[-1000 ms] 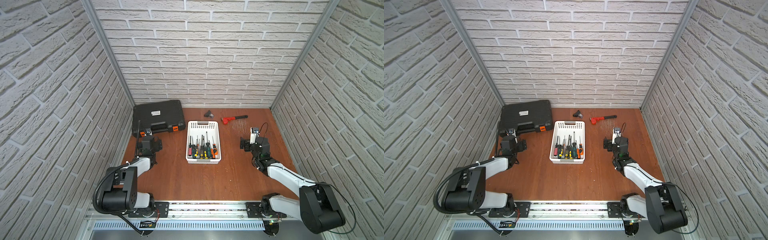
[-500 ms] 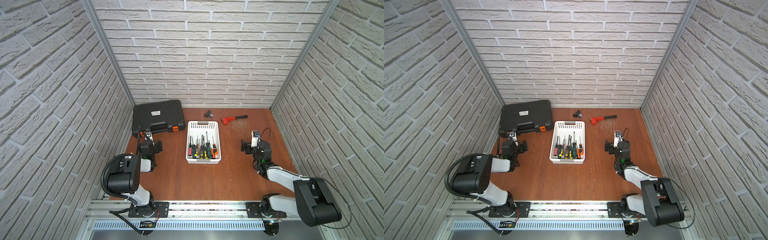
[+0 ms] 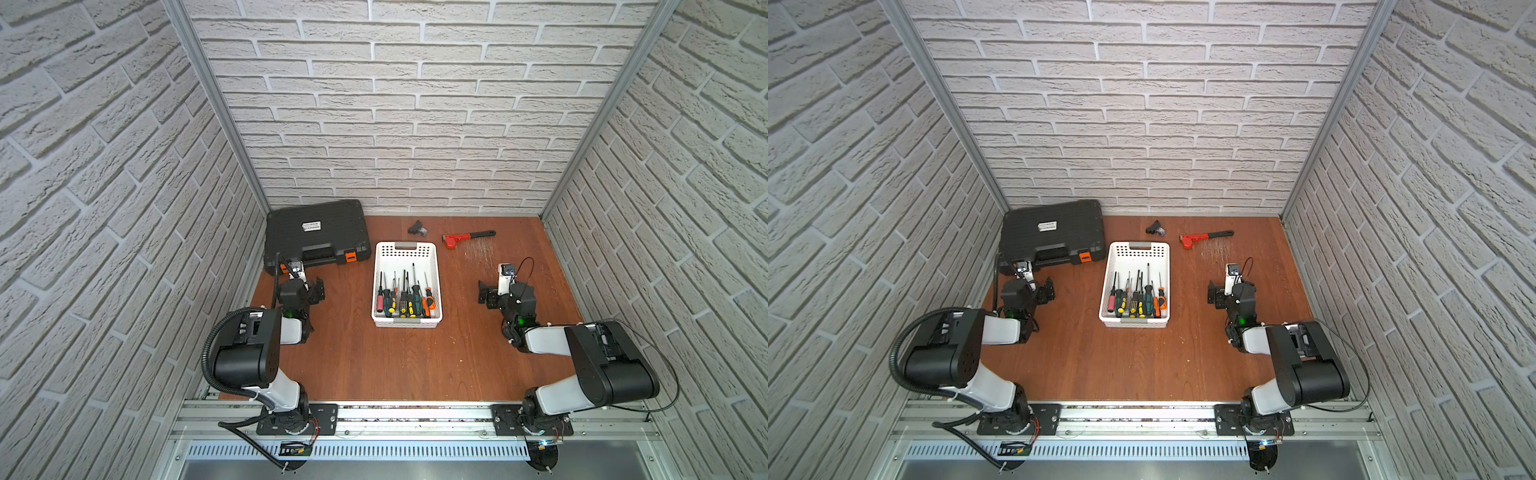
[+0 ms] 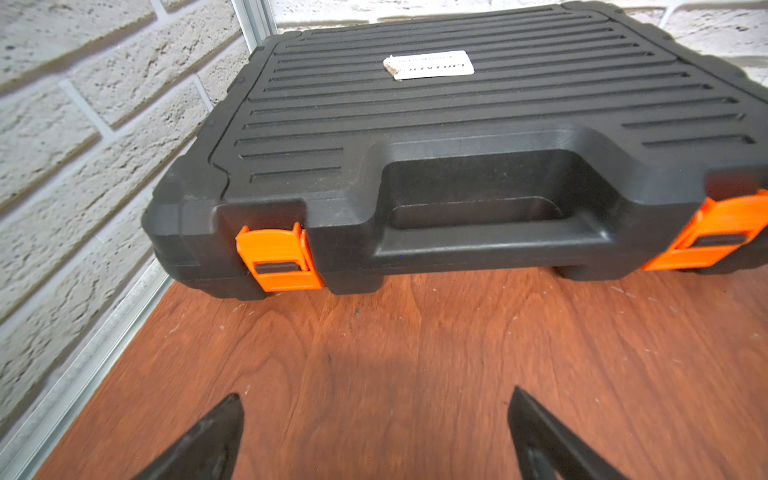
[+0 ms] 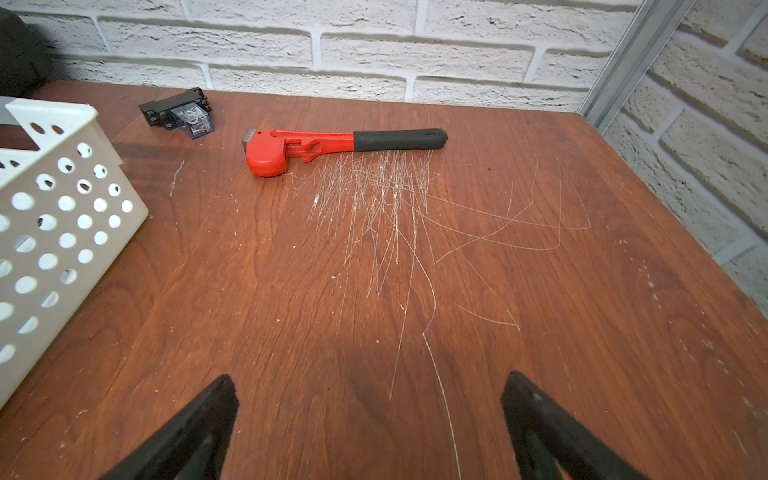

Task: Put the screwdriver in the bin

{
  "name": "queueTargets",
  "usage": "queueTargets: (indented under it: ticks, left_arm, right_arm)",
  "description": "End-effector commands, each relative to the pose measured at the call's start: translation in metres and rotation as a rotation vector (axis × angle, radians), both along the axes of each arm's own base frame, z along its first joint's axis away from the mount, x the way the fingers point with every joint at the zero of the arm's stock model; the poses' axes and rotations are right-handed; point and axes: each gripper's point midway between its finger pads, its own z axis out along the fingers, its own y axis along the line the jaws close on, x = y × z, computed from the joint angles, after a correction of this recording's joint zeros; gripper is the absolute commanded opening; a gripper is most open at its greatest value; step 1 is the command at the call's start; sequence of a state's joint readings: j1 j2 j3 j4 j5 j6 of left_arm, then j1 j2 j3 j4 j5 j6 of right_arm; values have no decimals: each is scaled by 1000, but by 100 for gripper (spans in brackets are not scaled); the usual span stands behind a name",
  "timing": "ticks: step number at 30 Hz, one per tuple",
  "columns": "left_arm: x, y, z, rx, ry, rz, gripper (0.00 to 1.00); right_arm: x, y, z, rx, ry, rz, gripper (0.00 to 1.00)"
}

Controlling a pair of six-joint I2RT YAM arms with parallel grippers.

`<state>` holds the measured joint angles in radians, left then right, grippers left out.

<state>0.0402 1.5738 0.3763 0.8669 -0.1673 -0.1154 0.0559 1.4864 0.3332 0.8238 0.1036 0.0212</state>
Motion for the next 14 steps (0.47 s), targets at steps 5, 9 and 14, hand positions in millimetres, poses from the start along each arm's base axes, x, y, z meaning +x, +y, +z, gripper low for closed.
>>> queueTargets:
  ticks: [5,9,14]
  left_arm:
    - [6,2,16,5,-70,-3,98]
    - [7,2,16,3,-68,-5,98]
    - [7,2,17,0,-71,-4,98]
  right_arm:
    - [7,2,18,10,-45,12,100]
    - [7,2,17,11,-45,12,100]
    - [7,2,17,10,-45,12,100]
